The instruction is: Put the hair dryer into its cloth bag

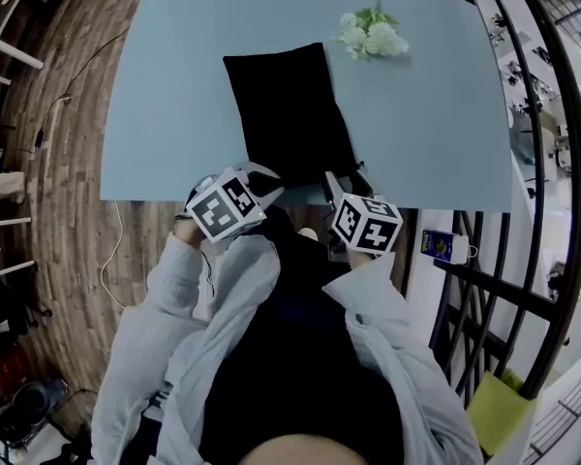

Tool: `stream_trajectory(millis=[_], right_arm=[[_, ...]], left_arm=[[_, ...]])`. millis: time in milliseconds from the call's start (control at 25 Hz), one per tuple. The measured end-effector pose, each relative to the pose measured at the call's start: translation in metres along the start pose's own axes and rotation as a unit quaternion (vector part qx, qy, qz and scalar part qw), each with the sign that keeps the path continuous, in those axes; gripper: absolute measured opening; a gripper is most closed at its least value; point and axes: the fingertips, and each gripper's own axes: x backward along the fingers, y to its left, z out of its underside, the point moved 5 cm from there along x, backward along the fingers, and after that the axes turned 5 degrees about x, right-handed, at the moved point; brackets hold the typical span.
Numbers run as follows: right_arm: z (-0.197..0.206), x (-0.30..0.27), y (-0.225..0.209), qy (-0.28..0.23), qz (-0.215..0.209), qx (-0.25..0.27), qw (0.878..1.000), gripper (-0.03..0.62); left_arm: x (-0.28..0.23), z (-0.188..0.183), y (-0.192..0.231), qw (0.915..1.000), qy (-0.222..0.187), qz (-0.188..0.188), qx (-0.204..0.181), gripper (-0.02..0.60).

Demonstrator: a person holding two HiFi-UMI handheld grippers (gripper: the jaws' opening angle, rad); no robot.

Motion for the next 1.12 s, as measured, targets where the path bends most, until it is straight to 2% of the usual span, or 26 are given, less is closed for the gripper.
stream_trajectory(millis=[160, 200, 240, 280, 360, 480, 520, 600, 680, 800, 840, 960, 1040, 1120], right_arm=[[0.010, 0.015, -0.023, 0.016, -0.004, 0.048, 0.999, 0.258], [0.012, 0.018, -0.029, 0.019, -0.004, 0.061, 0.998, 0.258], [0.012, 0.020, -0.033, 0.024, -0.011, 0.077, 0.997, 0.258], [0.013, 0.021, -0.035, 0.032, -0.025, 0.100, 0.994, 0.258], [0.014, 0.020, -0.036, 0.053, -0.067, 0.161, 0.983, 0.256], [0.020, 0.009, -0.042, 0.083, -0.115, 0.249, 0.958, 0.253], [0.021, 0.005, -0.045, 0.091, -0.119, 0.279, 0.949, 0.253], [0.022, 0.000, -0.049, 0.103, -0.116, 0.334, 0.930, 0.249], [0.021, -0.002, -0.047, 0.107, -0.119, 0.361, 0.919, 0.239], [0.018, -0.010, -0.042, 0.105, -0.124, 0.369, 0.915, 0.223], [0.018, -0.013, -0.041, 0.105, -0.121, 0.371, 0.915, 0.202], [0.016, -0.015, -0.042, 0.104, -0.109, 0.371, 0.916, 0.127], [0.011, -0.011, -0.045, 0.093, -0.106, 0.364, 0.921, 0.040], [0.004, -0.004, -0.042, 0.073, -0.108, 0.361, 0.924, 0.026]], left_arm=[[0.001, 0.001, -0.002, 0.9967, -0.043, -0.014, 0.068, 0.036], [0.002, 0.000, -0.004, 0.9942, -0.057, -0.016, 0.089, 0.117], [0.005, 0.000, -0.005, 0.9915, -0.069, -0.023, 0.108, 0.239], [0.010, 0.001, -0.005, 0.9886, -0.078, -0.039, 0.123, 0.278], [0.020, 0.009, -0.004, 0.9821, -0.083, -0.089, 0.144, 0.277], [0.026, 0.037, -0.003, 0.9736, -0.056, -0.165, 0.148, 0.273], [0.026, 0.048, -0.002, 0.9704, -0.041, -0.189, 0.144, 0.263], [0.024, 0.068, 0.001, 0.9627, -0.023, -0.230, 0.140, 0.195], [0.021, 0.076, 0.002, 0.9575, -0.026, -0.246, 0.149, 0.155], [0.015, 0.074, 0.004, 0.9533, -0.039, -0.250, 0.165, 0.155], [0.014, 0.073, 0.006, 0.9515, -0.042, -0.256, 0.165, 0.150], [0.013, 0.067, 0.011, 0.9471, -0.049, -0.274, 0.161, 0.053], [0.015, 0.064, 0.010, 0.9458, -0.048, -0.275, 0.166, 0.041], [0.021, 0.061, 0.007, 0.9440, -0.051, -0.275, 0.174, 0.038]])
